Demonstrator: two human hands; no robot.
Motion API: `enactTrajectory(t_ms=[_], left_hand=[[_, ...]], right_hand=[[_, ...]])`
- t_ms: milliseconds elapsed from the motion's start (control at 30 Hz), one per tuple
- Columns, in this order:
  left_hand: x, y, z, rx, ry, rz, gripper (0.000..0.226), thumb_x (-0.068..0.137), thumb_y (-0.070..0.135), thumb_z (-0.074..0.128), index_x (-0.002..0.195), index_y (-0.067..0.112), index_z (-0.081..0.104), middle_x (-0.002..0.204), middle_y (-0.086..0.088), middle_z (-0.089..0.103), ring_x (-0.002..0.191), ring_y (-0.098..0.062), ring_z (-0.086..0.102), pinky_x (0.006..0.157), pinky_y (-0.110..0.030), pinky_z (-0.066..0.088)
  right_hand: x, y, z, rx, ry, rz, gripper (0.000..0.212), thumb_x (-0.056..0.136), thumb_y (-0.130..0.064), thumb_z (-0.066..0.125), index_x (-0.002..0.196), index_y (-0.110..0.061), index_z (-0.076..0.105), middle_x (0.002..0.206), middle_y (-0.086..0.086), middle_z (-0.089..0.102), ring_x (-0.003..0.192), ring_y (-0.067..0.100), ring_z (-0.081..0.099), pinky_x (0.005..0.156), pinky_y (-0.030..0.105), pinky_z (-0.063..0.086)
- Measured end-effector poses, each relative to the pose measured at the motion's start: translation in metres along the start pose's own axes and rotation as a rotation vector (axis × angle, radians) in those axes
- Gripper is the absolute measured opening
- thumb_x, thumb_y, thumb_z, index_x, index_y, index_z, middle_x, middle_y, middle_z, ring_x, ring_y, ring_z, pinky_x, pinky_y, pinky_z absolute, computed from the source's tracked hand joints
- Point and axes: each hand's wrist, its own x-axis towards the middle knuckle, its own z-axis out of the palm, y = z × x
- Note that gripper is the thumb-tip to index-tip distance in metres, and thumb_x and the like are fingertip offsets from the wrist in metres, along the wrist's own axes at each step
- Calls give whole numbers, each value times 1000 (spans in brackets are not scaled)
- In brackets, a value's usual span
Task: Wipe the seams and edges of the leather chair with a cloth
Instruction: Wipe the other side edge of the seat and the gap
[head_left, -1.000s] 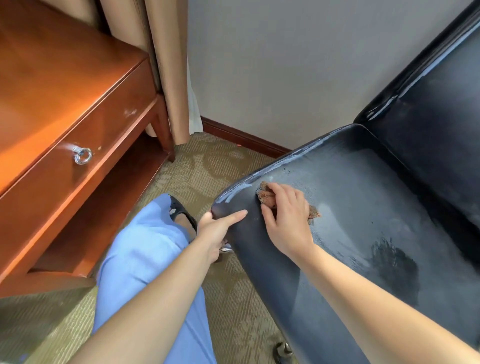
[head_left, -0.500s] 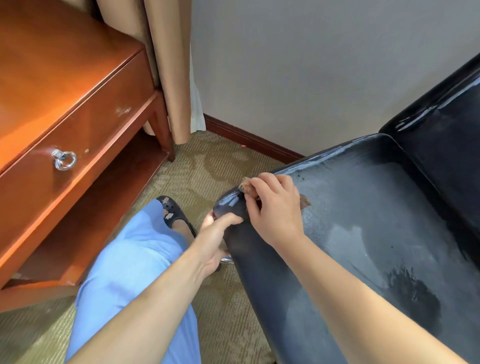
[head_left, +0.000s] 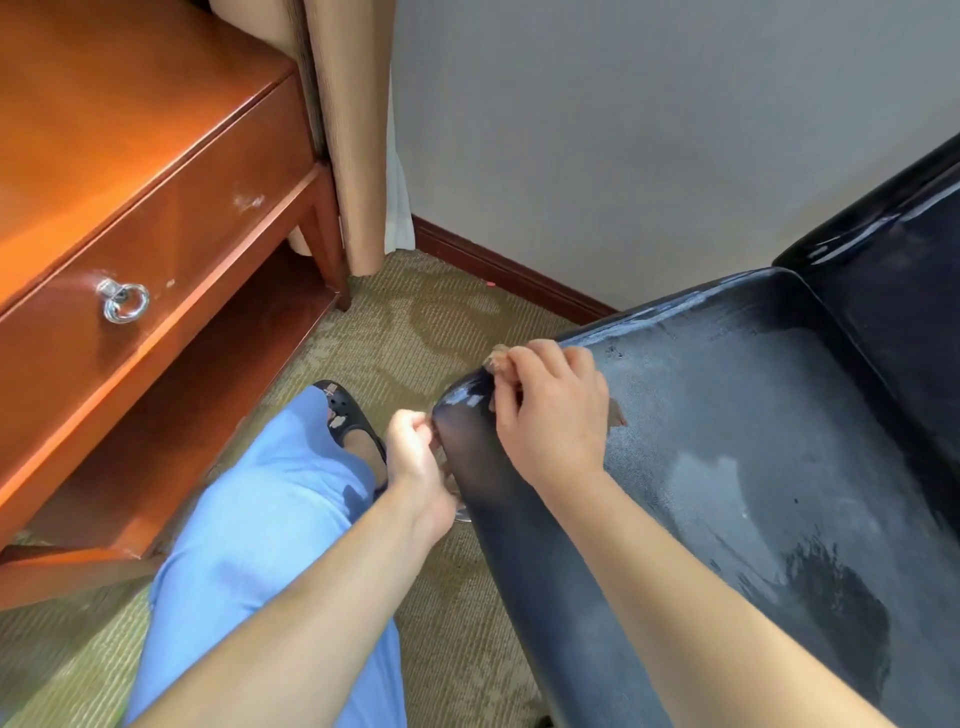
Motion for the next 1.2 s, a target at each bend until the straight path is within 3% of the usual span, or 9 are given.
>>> enactTrajectory(t_ms=[133, 300, 433, 567, 700, 833, 933, 1100, 1200], left_hand=[[-5, 2, 3, -24, 29, -21, 50, 92, 49, 35, 118, 19, 66, 121, -5, 65, 99, -21, 57, 84, -37, 41], [-8, 4, 3, -55, 5, -20, 50, 92, 50, 35, 119, 21, 66, 120, -4, 66, 101, -23, 58, 88, -39, 41], [-7, 3, 2, -81, -21, -36, 55, 88, 52, 38, 120, 16, 66, 123, -11, 66, 111, -32, 63, 91, -41, 44], [-9, 5, 3, -62, 7, -30, 50, 91, 53, 35, 115, 24, 68, 110, -2, 67, 93, -21, 58, 90, -41, 43], [-11, 4, 3, -73, 27, -40, 47, 90, 54, 37, 109, 25, 70, 100, 2, 64, 83, -19, 55, 78, -35, 41], [-12, 5, 2, -69, 10, -47, 52, 93, 56, 32, 118, 26, 66, 117, 1, 66, 101, -20, 57, 87, -38, 42], [-15, 5, 3, -53, 27, -47, 52, 93, 56, 31, 117, 27, 67, 106, -1, 67, 102, -20, 58, 86, -40, 42], [-17, 5, 4, -48, 22, -39, 53, 94, 58, 29, 110, 26, 68, 99, -2, 67, 92, -20, 59, 81, -38, 42], [-14, 4, 3, -74, 34, -45, 53, 90, 62, 34, 100, 24, 70, 112, -7, 69, 99, -26, 63, 81, -39, 45]], right_hand=[[-13, -5, 4, -17, -42, -257, 17, 89, -27, 52, 89, -18, 66, 91, -5, 61, 83, 25, 51, 67, 37, 36], [-6, -9, 2, -79, -47, -70, 13, 87, -27, 55, 86, -18, 64, 90, -2, 59, 83, 26, 50, 67, 38, 38], [-14, -11, 12, -141, -131, -440, 16, 82, -25, 58, 94, -19, 66, 91, -3, 60, 84, 26, 53, 68, 36, 34], [-8, -19, 6, -96, -89, -145, 26, 86, -31, 42, 85, -16, 63, 89, -1, 60, 83, 27, 53, 67, 38, 39], [-7, -12, 9, -57, -111, -280, 24, 85, -30, 45, 86, -17, 65, 90, -1, 60, 83, 27, 52, 66, 38, 43], [2, -11, 6, 1, -14, 49, 19, 86, -29, 51, 87, -18, 66, 91, 0, 60, 83, 28, 50, 66, 38, 41], [-10, -13, 10, -83, -87, -304, 17, 83, -26, 53, 90, -17, 66, 92, -1, 60, 84, 26, 52, 66, 39, 43], [1, -17, 10, -124, -76, -114, 20, 86, -28, 48, 82, -17, 64, 86, -1, 59, 81, 27, 51, 65, 37, 37], [-4, -19, 15, -167, -182, -433, 15, 79, -28, 55, 86, -19, 65, 89, -3, 59, 84, 25, 51, 65, 36, 35]])
